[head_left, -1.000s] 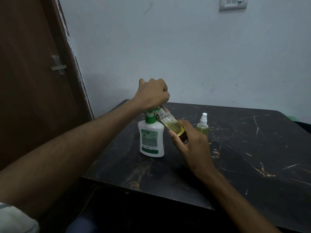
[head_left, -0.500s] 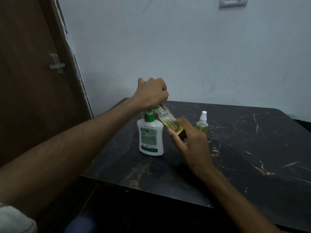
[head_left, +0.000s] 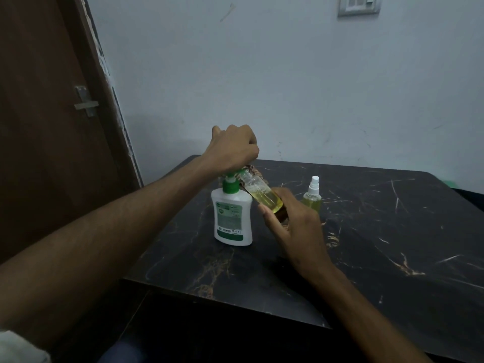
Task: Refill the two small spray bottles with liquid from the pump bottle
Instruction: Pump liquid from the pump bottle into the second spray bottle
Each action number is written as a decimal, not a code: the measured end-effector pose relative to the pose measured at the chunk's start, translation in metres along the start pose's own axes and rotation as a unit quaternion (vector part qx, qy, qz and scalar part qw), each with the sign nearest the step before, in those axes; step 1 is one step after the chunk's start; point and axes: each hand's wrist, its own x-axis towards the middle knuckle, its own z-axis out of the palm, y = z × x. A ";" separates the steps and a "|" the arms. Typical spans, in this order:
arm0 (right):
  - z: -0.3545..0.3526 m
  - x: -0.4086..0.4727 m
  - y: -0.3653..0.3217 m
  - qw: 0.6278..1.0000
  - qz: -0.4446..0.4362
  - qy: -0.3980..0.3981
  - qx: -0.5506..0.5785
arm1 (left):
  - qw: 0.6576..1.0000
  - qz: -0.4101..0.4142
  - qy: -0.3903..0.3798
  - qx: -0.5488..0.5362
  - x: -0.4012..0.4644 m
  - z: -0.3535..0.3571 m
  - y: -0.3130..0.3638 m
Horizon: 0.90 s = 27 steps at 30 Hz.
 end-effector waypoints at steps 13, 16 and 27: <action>0.001 -0.001 0.002 1.000 0.002 0.002 -0.003 | 1.000 -0.011 0.008 -0.019 0.000 0.002 -0.001; 0.001 -0.001 0.003 1.000 0.004 0.004 -0.004 | 1.000 -0.010 0.011 -0.013 0.000 0.001 -0.001; 0.001 -0.001 0.003 1.000 0.002 0.005 -0.006 | 1.000 -0.007 0.007 -0.006 0.001 0.001 -0.003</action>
